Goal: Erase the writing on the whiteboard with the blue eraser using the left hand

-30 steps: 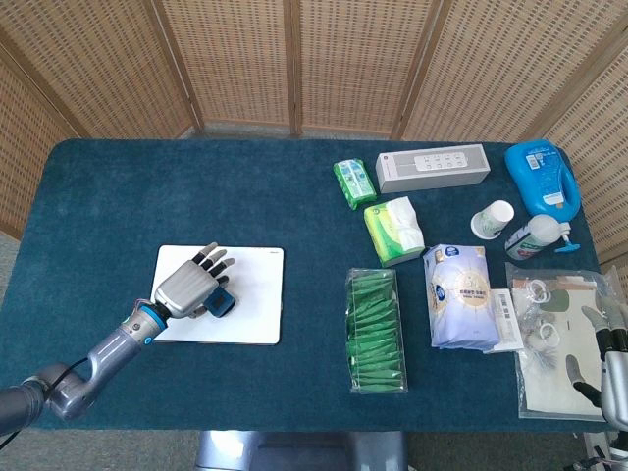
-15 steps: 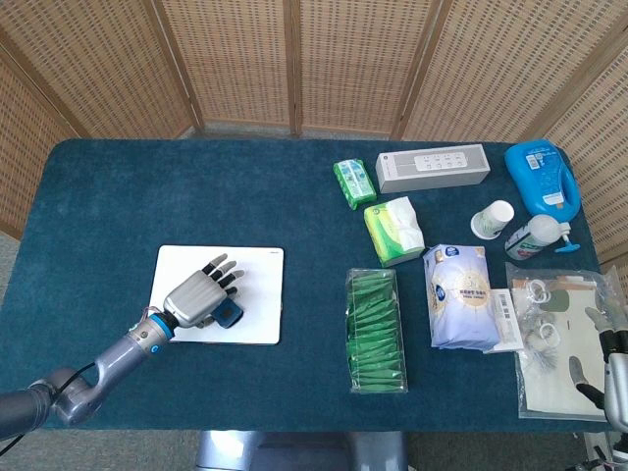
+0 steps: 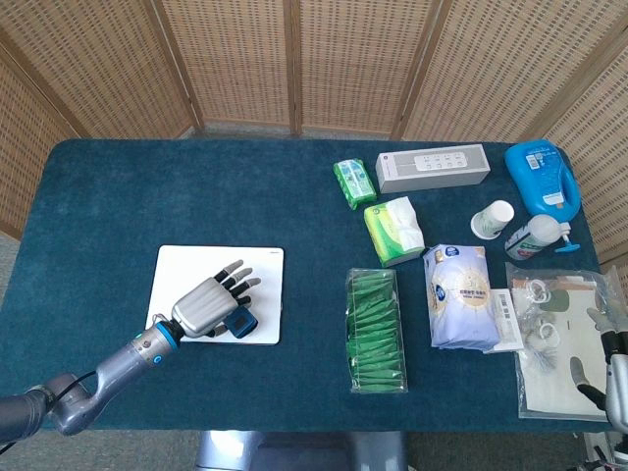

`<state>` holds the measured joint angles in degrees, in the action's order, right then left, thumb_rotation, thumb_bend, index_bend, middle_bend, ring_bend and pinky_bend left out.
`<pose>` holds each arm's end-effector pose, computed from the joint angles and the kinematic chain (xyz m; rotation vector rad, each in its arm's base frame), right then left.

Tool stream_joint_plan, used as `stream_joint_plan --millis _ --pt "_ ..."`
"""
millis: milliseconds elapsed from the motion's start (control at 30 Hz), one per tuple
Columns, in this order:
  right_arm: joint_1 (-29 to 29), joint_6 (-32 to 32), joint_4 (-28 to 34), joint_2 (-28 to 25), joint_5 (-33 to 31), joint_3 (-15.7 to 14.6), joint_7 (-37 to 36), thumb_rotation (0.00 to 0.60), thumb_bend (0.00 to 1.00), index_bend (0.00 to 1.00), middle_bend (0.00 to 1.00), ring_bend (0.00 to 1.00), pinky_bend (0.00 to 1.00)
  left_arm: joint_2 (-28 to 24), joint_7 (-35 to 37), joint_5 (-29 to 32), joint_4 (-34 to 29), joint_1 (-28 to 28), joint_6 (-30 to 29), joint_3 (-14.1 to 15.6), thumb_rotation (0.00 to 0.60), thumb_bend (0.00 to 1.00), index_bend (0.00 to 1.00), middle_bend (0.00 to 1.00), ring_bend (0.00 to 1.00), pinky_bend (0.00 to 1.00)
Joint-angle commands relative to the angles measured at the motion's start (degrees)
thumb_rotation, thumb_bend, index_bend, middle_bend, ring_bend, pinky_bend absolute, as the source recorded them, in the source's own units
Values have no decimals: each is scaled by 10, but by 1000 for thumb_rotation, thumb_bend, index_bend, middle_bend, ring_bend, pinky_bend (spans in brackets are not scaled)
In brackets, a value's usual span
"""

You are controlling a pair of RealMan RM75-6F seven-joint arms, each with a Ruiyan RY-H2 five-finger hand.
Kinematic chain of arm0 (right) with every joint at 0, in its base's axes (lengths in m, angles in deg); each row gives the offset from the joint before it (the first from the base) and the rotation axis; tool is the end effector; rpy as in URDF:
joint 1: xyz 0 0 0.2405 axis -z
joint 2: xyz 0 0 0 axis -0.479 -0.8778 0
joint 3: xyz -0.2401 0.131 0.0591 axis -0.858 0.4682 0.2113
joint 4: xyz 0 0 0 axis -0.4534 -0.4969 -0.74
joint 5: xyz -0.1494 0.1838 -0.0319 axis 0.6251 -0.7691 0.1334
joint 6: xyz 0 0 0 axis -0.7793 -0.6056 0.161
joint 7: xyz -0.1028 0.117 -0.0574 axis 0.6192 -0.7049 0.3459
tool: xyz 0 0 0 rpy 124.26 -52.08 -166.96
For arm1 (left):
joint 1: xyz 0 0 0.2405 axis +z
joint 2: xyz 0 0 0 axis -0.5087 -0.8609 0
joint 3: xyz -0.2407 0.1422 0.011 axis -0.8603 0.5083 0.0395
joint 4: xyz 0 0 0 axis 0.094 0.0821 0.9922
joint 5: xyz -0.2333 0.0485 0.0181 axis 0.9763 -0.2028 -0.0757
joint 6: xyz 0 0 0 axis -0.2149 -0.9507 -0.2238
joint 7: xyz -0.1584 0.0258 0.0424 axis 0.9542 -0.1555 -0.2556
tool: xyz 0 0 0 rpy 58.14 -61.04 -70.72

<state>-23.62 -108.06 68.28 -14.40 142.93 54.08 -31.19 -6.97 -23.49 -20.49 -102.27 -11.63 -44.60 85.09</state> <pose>-0.3424 -0.1539 0.1713 1.1986 -0.7735 0.7897 -0.1853 0.3374 -0.0408 -2.2764 -0.5274 -0.8616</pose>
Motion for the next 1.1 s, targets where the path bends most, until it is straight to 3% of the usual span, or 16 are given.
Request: stream_joint_plan --millis 33,600,1100 --pt "-1 2 -1 2 -1 0 -1 600 349 172 105 0 56 -6 -3 6 4 1 -4 -6 600 307 688 163 0 0" --pt "-8 12 -1 6 -4 2 7 600 350 171 105 0 57 1 1 46 61 18 22 2 600 307 687 157 0 0" --pt "-10 15 0 6 -5 2 10 600 349 171 105 0 57 -27 14 5 -11 26 20 38 600 307 709 179 0 0"
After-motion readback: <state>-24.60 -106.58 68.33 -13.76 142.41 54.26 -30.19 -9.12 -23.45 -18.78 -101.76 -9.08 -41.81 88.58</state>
